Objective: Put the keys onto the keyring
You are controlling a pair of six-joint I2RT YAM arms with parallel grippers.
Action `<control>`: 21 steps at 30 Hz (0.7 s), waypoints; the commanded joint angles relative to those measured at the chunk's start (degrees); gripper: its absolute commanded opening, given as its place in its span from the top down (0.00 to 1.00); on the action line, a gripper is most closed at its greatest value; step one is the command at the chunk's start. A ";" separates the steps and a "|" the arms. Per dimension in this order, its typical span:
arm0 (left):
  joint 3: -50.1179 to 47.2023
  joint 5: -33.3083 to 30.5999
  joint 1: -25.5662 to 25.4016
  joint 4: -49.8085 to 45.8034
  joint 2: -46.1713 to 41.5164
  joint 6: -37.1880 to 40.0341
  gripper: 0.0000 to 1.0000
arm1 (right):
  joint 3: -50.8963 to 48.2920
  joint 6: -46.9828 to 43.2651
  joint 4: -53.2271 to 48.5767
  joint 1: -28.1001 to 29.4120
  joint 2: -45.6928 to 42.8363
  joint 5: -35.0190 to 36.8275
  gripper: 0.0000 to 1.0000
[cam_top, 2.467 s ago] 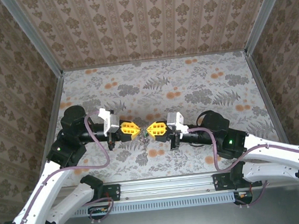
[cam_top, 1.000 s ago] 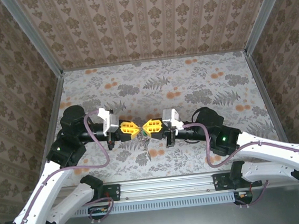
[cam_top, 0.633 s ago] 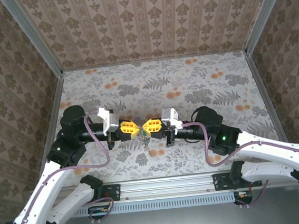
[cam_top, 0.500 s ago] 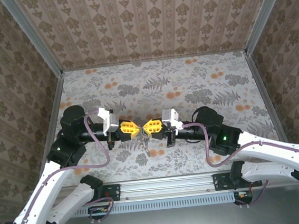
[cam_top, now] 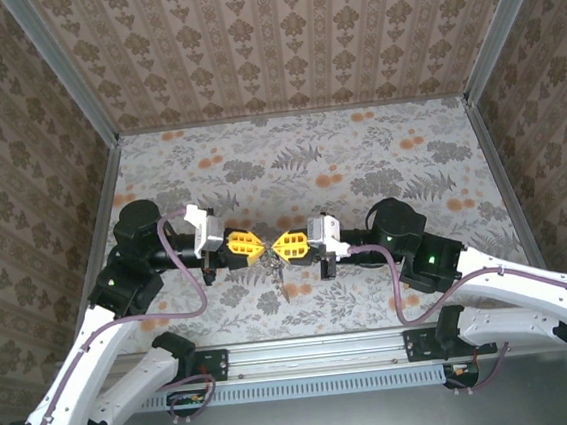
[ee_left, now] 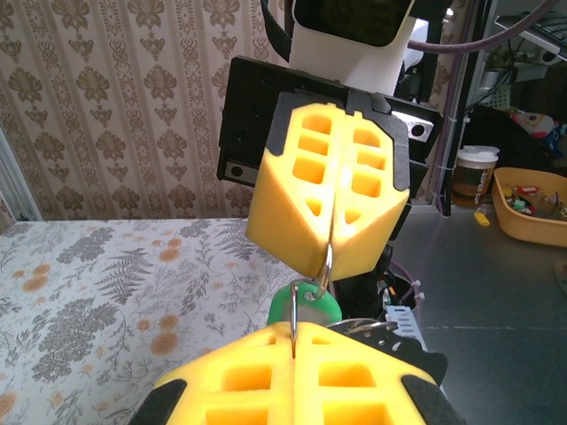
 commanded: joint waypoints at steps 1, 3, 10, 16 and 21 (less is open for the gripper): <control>-0.26 2.32 0.39 2.92 -0.21 -1.09 1.00 | 1.34 -1.80 0.03 -0.32 -0.94 -1.35 1.00; -0.21 2.41 0.39 3.02 -0.07 -1.18 1.00 | 0.97 -1.82 0.73 -0.33 -1.20 -1.24 1.00; -0.30 2.56 0.48 3.20 0.04 -1.38 1.00 | -0.19 -1.63 4.51 -0.33 -1.73 0.47 1.00; -0.26 2.52 0.48 3.12 0.04 -1.42 1.00 | 0.01 -1.77 5.42 -0.33 -0.63 1.43 1.00; -0.18 2.67 0.57 3.18 0.04 -1.44 1.00 | 0.53 -1.64 5.20 -0.42 0.50 1.92 1.00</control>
